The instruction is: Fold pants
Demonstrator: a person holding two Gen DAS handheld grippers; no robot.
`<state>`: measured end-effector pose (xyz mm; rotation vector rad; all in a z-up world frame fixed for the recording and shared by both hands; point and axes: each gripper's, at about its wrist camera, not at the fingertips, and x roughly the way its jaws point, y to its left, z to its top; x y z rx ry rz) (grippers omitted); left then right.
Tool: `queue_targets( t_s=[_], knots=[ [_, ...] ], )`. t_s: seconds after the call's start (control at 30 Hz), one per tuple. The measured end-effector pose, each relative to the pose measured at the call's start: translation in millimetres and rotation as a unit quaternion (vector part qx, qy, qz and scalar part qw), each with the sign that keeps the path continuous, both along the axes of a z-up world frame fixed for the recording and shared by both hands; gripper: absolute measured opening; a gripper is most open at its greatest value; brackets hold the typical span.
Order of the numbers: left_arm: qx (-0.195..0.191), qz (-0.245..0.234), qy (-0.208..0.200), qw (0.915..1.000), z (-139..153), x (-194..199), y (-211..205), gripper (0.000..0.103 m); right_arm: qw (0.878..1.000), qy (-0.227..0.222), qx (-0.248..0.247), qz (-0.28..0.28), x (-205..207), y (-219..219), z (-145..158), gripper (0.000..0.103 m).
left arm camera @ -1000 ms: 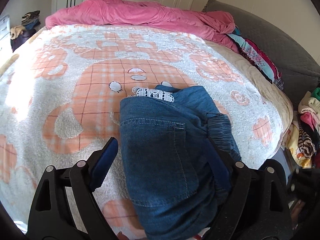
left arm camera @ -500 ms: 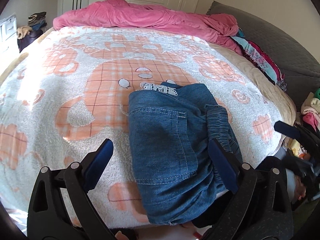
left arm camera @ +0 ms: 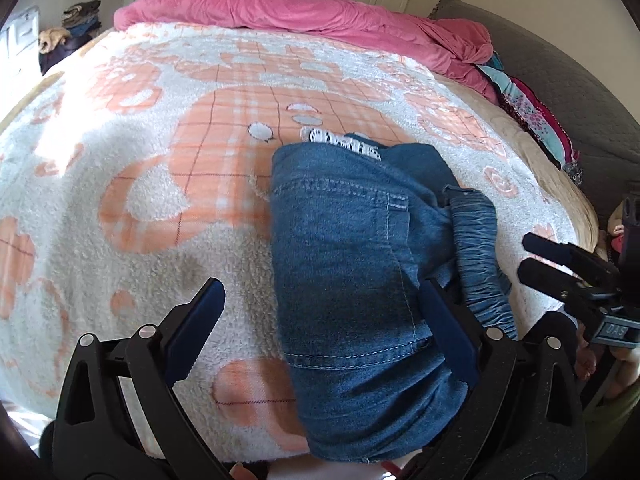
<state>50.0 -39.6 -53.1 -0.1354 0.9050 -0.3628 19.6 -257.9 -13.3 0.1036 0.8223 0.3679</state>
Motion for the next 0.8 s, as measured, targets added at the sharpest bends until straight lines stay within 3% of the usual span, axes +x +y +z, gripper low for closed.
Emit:
queue_targets(
  t_s=[0.1,0.13,0.2,0.33,0.4,0.5,0.53,0.57,0.6,0.7,0.8],
  knots=[
    [-0.014,0.000,0.010,0.9999,-9.4,3.7,0.6,0.091,1.000,0.027,0.016,0.003,11.1,2.5,-12.8,0.077],
    [-0.018,0.001,0.011,0.9998,-11.8,5.0,0.7,0.090,0.999,0.032,0.017,0.003,14.3,3.5,-16.9,0.072],
    [-0.029,0.003,0.011,0.9995,-16.9,7.7,0.9,0.082,0.999,0.045,0.027,0.006,18.8,4.7,-22.8,0.066],
    [-0.044,-0.001,0.008,0.9990,-19.5,11.3,-2.8,0.072,0.997,0.053,0.051,0.010,28.7,4.7,-30.8,0.066],
    [-0.062,-0.005,0.011,0.9980,-20.2,14.5,-5.2,0.061,0.997,0.057,0.060,0.009,34.2,3.5,-33.7,0.066],
    [-0.064,-0.002,0.008,0.9979,-21.9,17.1,-10.0,0.055,0.998,0.041,0.051,0.012,34.0,8.8,-34.8,0.066],
    [-0.064,-0.001,0.006,0.9980,-21.9,16.3,-11.3,0.055,0.998,0.035,0.050,0.016,33.0,10.4,-34.7,0.057],
    [-0.063,-0.002,0.002,0.9980,-20.8,14.8,-12.9,0.049,0.997,0.032,0.059,0.029,31.3,12.7,-34.0,0.037],
    [-0.069,-0.006,-0.003,0.9976,-18.2,11.7,-14.5,0.044,0.997,0.028,0.065,0.035,30.3,13.9,-32.9,0.030],
    [-0.075,-0.009,-0.020,0.9969,-5.7,6.7,-15.1,0.041,0.999,-0.018,0.018,0.038,16.5,29.2,-17.0,0.023],
    [-0.082,-0.010,-0.030,0.9961,7.8,9.5,-12.6,0.040,0.998,-0.040,0.008,0.041,13.5,36.1,-1.2,0.021]
  ],
)
